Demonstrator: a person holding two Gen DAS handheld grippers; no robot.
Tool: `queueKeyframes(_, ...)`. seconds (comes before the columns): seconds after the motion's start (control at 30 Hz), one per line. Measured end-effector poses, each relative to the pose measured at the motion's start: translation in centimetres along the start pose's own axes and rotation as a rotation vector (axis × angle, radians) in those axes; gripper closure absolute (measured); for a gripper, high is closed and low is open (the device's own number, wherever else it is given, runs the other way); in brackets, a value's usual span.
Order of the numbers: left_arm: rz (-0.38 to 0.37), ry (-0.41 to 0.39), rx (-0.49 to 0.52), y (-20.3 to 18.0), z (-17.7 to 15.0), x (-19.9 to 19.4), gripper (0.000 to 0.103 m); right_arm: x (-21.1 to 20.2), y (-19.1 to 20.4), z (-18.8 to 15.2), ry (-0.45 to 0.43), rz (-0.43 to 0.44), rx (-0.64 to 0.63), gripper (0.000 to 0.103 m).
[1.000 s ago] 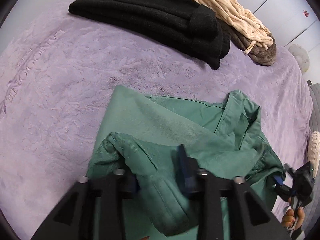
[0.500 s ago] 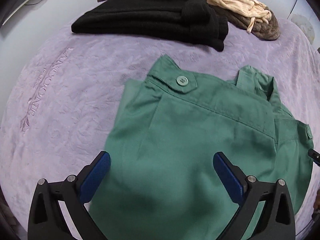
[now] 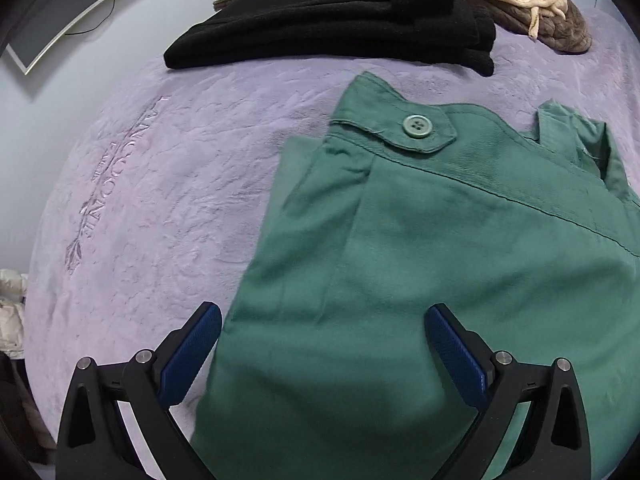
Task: Fold small clothes
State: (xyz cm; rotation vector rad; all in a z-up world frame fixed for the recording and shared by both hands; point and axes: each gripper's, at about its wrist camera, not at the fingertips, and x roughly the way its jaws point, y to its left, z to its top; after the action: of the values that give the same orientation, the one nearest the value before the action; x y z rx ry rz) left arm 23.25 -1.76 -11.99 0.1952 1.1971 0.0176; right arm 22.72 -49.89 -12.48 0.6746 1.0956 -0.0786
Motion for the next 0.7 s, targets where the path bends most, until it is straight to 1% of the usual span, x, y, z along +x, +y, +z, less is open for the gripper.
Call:
queueKeyframes(0.03,-0.001,0.008,-0.02,0.8,0.2,-0.2,0.0,-0.5,-0.1,-0.1,0.004,-0.007,0.014,0.069)
queueKeyframes(0.07,0.001,0.009,-0.034,1.5,0.3,-0.5,0.0,-0.9,0.0,-0.3,0.005,-0.016,0.014,0.062)
queueKeyframes(0.17,-0.02,-0.007,-0.056,3.4,1.1,-1.5,0.0,-2.3,0.6,-1.1,-0.001,0.007,-0.012,0.058)
queueKeyframes(0.2,-0.025,-0.013,-0.059,3.7,1.6,-1.7,0.0,-2.6,0.8,-1.5,0.002,0.01,-0.019,0.055)
queueKeyframes(0.3,-0.075,-0.021,-0.063,3.9,3.7,-1.3,0.0,-3.1,1.4,-3.0,0.013,0.014,-0.026,0.053)
queueKeyframes(0.4,-0.124,0.006,-0.067,3.3,5.3,0.4,0.0,-3.2,1.9,-4.7,0.023,0.016,-0.018,0.053)
queueKeyframes(0.43,-0.147,0.024,-0.071,3.0,5.8,1.2,0.002,-3.3,2.1,-5.2,0.023,0.01,-0.021,0.053)
queueKeyframes(0.47,-0.16,0.033,-0.072,2.9,6.0,1.7,0.019,-3.5,2.3,-5.8,0.02,0.001,-0.025,0.053)
queueKeyframes(0.5,-0.191,0.046,-0.066,2.6,6.2,2.1,0.052,-3.7,2.4,-6.3,0.015,-0.008,-0.027,0.053)
queueKeyframes(0.53,-0.238,0.06,-0.061,2.4,6.1,2.3,0.067,-4.0,2.5,-7.0,0.01,-0.017,-0.022,0.053)
queueKeyframes(0.57,-0.242,0.059,-0.054,2.4,6.0,2.2,0.084,-4.5,2.5,-7.6,0.004,-0.021,-0.008,0.053)
queueKeyframes(0.6,-0.23,0.043,-0.03,2.4,5.9,1.7,0.092,-4.9,2.5,-8.1,-0.002,-0.018,0.012,0.053)
queueKeyframes(0.63,-0.247,0.027,-0.019,2.7,5.7,1.1,0.092,-5.6,2.5,-8.8,-0.01,-0.012,0.038,0.053)
queueKeyframes(0.7,-0.286,-0.008,-0.028,4.1,5.3,-0.3,0.092,-6.7,2.6,-10.1,-0.029,-0.007,0.07,0.053)
